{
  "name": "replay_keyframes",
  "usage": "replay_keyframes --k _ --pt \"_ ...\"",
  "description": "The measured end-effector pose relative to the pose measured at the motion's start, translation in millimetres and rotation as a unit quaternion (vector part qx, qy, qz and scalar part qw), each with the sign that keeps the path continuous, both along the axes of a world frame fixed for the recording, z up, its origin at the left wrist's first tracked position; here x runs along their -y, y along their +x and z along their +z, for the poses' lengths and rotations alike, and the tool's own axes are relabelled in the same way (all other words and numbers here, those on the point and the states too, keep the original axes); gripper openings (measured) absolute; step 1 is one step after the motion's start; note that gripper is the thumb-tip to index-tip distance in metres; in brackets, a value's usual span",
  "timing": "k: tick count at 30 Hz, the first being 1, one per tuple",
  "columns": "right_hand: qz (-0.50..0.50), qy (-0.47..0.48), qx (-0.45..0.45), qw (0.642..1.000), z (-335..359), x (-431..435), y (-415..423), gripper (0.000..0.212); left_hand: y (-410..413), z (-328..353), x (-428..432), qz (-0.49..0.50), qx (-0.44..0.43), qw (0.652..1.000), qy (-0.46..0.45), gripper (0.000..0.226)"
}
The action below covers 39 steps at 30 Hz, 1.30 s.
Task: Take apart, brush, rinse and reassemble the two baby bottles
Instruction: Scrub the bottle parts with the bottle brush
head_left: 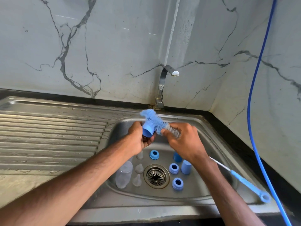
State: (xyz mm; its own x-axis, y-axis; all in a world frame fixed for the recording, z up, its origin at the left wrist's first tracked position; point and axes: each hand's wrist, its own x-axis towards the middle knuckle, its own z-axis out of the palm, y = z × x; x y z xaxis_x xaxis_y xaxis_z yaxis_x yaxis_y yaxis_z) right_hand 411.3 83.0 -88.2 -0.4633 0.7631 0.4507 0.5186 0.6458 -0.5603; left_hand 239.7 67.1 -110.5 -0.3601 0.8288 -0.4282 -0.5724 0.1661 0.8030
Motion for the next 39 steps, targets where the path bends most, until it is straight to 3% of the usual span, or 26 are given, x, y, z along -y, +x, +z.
replay_keyframes --k 5,10,14,19,24,28,32,35,39 --pt "0.061 0.004 0.009 0.998 -1.6 5.7 0.0 0.015 -5.6 -0.1 -2.1 -0.007 -0.014 0.999 0.028 0.033" --pt "-0.04 0.033 -0.011 0.999 -2.9 -3.2 1.9 0.02 -3.5 7.1 -2.4 -0.059 -0.003 0.998 0.034 0.043" --pt "-0.079 0.032 0.008 0.996 -3.8 -3.0 3.1 0.019 8.2 9.3 -0.8 -0.073 -0.019 0.995 0.057 0.038" --pt "0.008 0.027 0.045 0.999 -7.3 7.8 -7.2 0.02 3.5 8.0 0.7 -0.033 -0.005 0.999 0.029 0.035" --pt "-0.056 0.069 0.012 0.996 -0.5 -3.0 2.1 0.022 1.9 8.9 0.0 -0.049 0.011 0.998 0.023 0.04" --pt "0.038 0.058 0.04 0.997 -4.6 10.3 -3.5 0.016 -8.9 7.1 3.4 -0.047 0.054 0.997 0.018 0.033" --pt "0.001 0.08 0.014 0.997 1.9 3.5 1.4 0.015 -13.0 14.6 6.4 -0.083 0.077 0.993 0.015 0.036" --pt "0.045 0.103 0.014 0.994 -1.2 10.2 -1.0 0.016 -13.4 13.0 5.8 -0.078 0.096 0.992 0.032 0.033" --pt "0.005 0.112 0.008 0.994 1.6 4.2 1.4 0.012 -14.7 15.8 5.5 -0.081 0.041 0.995 0.04 0.037"
